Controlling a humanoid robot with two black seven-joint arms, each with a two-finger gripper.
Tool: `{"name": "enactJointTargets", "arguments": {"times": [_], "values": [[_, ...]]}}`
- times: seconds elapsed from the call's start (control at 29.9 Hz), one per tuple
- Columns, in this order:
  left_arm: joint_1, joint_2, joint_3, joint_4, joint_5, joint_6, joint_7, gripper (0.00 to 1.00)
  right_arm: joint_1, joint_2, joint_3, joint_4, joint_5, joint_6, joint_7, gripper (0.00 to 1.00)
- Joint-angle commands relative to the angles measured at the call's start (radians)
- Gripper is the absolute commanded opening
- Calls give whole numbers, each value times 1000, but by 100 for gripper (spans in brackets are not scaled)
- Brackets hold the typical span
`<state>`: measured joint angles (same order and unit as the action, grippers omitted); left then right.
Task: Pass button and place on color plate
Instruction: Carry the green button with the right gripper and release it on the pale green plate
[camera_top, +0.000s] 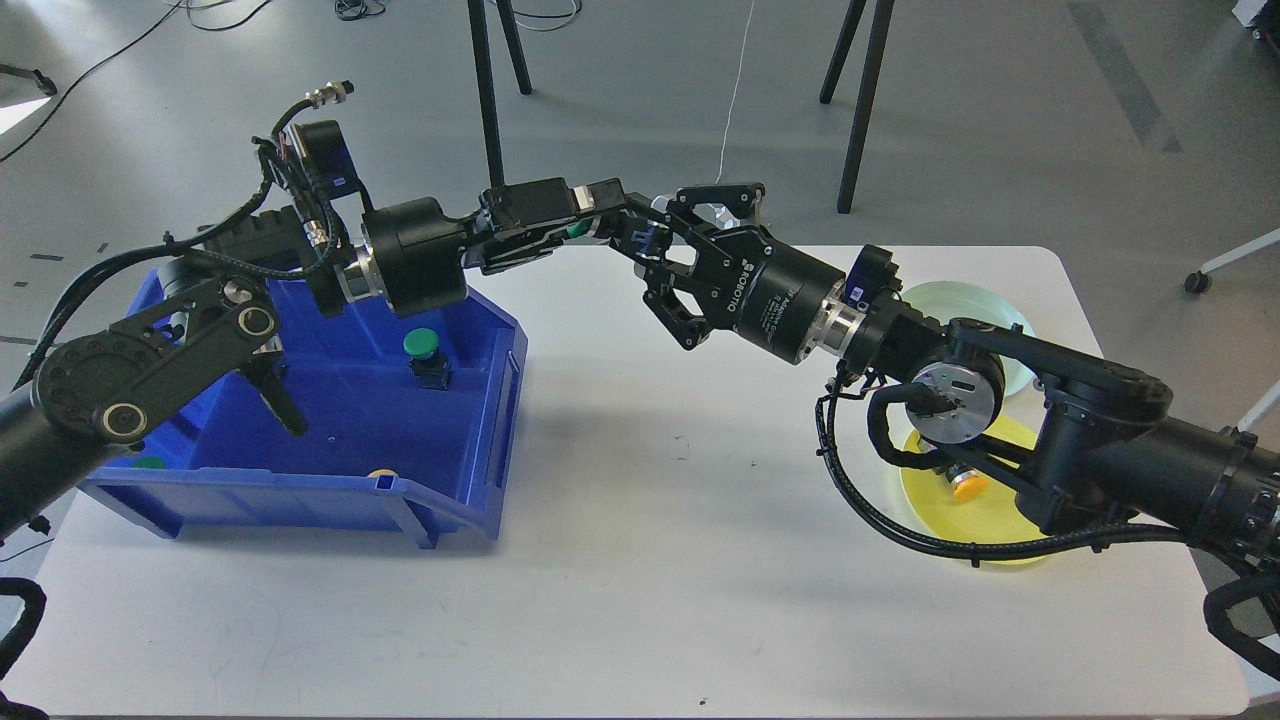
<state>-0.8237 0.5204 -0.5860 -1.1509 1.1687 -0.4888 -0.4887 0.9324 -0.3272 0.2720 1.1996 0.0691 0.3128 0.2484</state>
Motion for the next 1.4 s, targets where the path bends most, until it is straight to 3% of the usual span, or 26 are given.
{"name": "enactJointTargets", "arguments": {"times": [0.0, 0.27, 0.43, 0.57, 0.77, 1.07, 1.2, 1.37], "values": [[0, 0, 0, 2, 0, 0, 0, 84, -4, -9, 7, 6, 0, 2, 3, 1], [2, -2, -3, 5, -6, 0, 0, 84, -87, -130, 102, 31, -23, -41, 8, 1], [3, 0, -3, 10, -29, 0, 0, 86, -113, -211, 98, -24, -202, -324, 9, 1], [2, 0, -3, 10, -29, 0, 0, 86, -176, -208, 96, -171, -469, -576, 11, 1], [0, 0, -3, 10, -32, 0, 0, 86, -218, -61, 38, -530, -675, -801, 11, 1], [2, -2, -5, 11, -49, 0, 0, 86, -202, 186, -97, -946, -678, -801, 9, 1], [0, -2, -5, 11, -49, 0, 0, 86, -191, 244, -129, -1046, -675, -801, 8, 6], [0, -2, -5, 11, -49, 0, 0, 86, -191, 240, -131, -1051, -675, -801, 8, 30]]}}
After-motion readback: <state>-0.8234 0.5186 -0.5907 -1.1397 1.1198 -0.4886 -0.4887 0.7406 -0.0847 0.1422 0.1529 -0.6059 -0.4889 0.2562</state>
